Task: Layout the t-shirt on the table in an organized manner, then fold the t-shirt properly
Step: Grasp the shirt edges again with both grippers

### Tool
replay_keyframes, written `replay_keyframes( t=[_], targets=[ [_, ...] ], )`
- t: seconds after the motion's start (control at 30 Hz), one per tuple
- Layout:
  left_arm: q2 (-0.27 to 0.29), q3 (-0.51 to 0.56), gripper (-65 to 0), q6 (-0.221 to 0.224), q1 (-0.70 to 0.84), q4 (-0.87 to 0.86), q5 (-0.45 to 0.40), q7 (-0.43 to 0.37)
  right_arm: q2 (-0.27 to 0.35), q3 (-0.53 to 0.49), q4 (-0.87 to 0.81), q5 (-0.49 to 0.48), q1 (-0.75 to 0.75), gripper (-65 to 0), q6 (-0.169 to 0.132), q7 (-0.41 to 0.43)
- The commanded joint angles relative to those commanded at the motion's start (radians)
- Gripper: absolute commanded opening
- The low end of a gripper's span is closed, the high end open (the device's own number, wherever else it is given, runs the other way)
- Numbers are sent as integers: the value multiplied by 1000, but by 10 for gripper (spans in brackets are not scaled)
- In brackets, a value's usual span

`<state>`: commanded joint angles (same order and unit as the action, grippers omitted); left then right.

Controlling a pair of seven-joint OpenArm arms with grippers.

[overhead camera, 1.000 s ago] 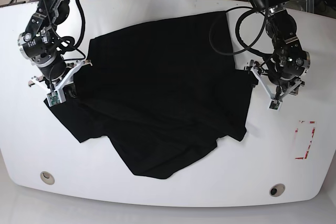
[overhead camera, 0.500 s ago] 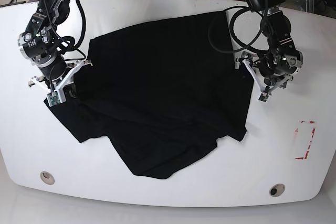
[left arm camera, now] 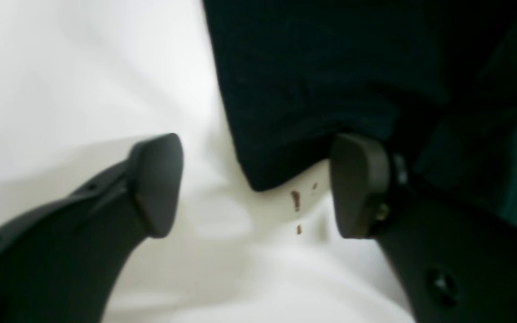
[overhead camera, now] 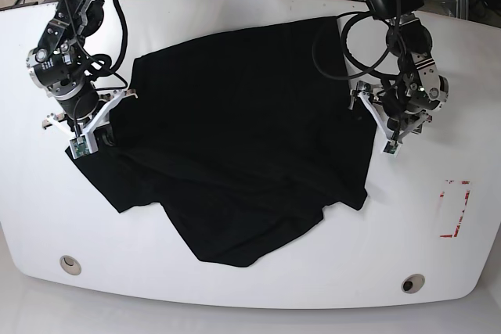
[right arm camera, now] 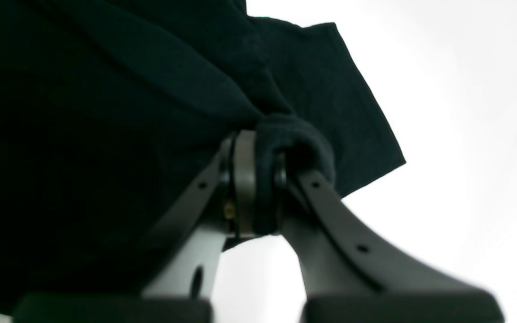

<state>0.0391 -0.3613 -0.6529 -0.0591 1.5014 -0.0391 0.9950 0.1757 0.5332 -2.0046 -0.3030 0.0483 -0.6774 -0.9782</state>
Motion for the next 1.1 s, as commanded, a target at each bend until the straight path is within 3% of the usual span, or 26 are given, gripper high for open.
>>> replay_keyframes(
  t=[0.2,0.37,0.5,0.63,0.77,0.87,1.1],
  targets=[
    [0,40,-500,6,-2,-49,0,-25,0,0,0,0,0,-647,0,0],
    [0,41,-650,8,-3,-63,-9,-64,-8,-2,2,0,0,-644,0,0],
    [0,41,-644,8,-3,-63,-9,-64,-26,0,2,5,0,-618,3,0],
    [-3,41,-649,8,-3,-60,-9,-64,-28,2,0,2,2,-449,9,0],
    [-8,41,-649,8,-3,-54,-9,-64,-49,5,-6,0,2,-220,9,0],
    [-37,41,-649,8,-3,-54,-9,-64,-86,41,-15,0,2,-127,2,0],
    [-48,41,-649,8,-3,-54,-9,-64,-143,133,-18,-86,60,-122,0,-6]
  ],
)
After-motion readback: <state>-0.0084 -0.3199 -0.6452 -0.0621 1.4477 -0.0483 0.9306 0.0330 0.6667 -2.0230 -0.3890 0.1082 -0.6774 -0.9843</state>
